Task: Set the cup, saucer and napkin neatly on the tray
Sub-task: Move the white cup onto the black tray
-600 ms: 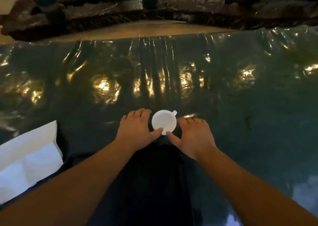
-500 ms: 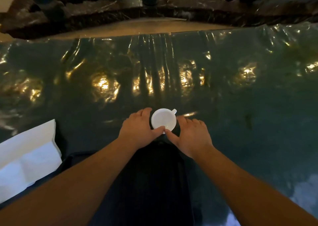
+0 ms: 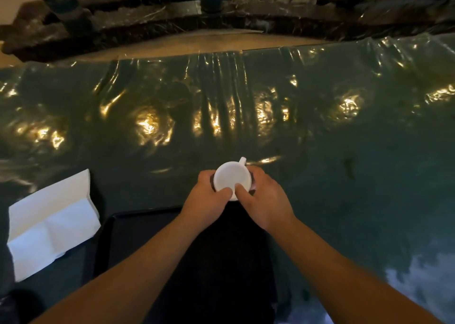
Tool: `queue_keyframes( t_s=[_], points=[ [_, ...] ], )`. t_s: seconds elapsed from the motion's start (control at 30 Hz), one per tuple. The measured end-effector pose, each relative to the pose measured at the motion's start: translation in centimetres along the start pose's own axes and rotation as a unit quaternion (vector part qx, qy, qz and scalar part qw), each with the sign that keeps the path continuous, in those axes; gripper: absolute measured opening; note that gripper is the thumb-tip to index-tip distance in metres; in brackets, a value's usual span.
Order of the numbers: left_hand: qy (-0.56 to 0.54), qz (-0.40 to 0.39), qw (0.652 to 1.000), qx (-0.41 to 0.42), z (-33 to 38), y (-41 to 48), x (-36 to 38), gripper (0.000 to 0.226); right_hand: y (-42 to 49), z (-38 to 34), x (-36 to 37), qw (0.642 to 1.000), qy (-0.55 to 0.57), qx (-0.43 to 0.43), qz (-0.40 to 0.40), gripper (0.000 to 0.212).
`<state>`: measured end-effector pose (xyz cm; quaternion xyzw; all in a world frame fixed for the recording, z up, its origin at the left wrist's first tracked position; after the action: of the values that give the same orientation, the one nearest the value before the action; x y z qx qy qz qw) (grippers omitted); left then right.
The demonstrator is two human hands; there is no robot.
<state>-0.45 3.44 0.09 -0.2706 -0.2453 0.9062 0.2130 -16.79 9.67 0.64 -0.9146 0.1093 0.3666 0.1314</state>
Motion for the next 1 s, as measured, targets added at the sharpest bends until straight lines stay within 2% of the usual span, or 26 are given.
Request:
queue_keyframes(
  t_s=[0.1, 0.17, 0.3, 0.43, 0.5, 0.57, 0.63, 0.7, 0.8, 0.87, 1.0],
  points=[
    [-0.025, -0.011, 0.999, -0.036, -2.0, -3.4, 0.2, 0.059, -3.4, -0.8, 0.4, 0.999, -0.031, -0.043, 0.006, 0.049],
    [-0.047, -0.022, 0.997, -0.062, -3.6, -5.3, 0.7, 0.064, -5.5, -0.6, 1.2, 0.997, -0.064, -0.053, -0.007, 0.056],
    [-0.082, -0.052, 0.990, -0.107, -6.8, -7.5, 1.9, 0.070, -7.8, 0.6, 3.1, 0.985, -0.152, -0.059, -0.057, 0.081],
    [-0.095, -0.105, 0.985, -0.096, -7.7, -7.6, 2.4, 0.090, -7.9, 1.4, 3.7, 0.974, -0.202, -0.037, -0.100, 0.114],
    [-0.070, -0.132, 0.986, -0.079, -7.6, -7.5, 2.1, 0.096, -7.8, 1.2, 3.6, 0.970, -0.221, -0.041, -0.088, 0.112],
    [0.005, -0.143, 0.988, -0.050, -7.8, -7.4, 1.2, 0.090, -8.0, 0.6, 3.5, 0.967, -0.241, -0.054, -0.071, 0.104],
    [0.078, -0.105, 0.991, -0.019, -8.5, -7.4, -1.0, 0.077, -8.5, -0.3, 3.8, 0.968, -0.236, -0.067, -0.059, 0.099],
    [0.143, -0.022, 0.989, 0.032, -9.4, -8.0, -3.9, 0.065, -9.1, -1.6, 4.4, 0.972, -0.209, -0.094, -0.047, 0.093],
    [0.246, 0.117, 0.955, 0.120, -11.8, -9.6, -9.3, 0.058, -9.5, -5.1, 6.9, 0.969, -0.191, -0.147, -0.055, 0.085],
    [0.286, 0.171, 0.935, 0.119, -13.9, -10.7, -12.9, 0.061, -9.5, -7.5, 9.1, 0.964, -0.194, -0.162, -0.086, 0.085],
    [0.313, 0.242, 0.917, 0.056, -19.1, -13.2, -19.7, 0.072, -9.6, -12.7, 14.5, 0.945, -0.206, -0.215, -0.133, 0.088]
  ],
)
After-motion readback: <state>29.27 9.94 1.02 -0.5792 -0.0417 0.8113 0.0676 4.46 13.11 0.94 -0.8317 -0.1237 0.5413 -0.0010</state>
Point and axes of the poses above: each hand's wrist, its own y-axis towards the middle knuckle, its own x-axis out of the palm, z = x × y, the point moved 3 cm from there along y, towards the middle knuckle, and after that the axes turned 2 degrees about -x, right-handed, at the moved point
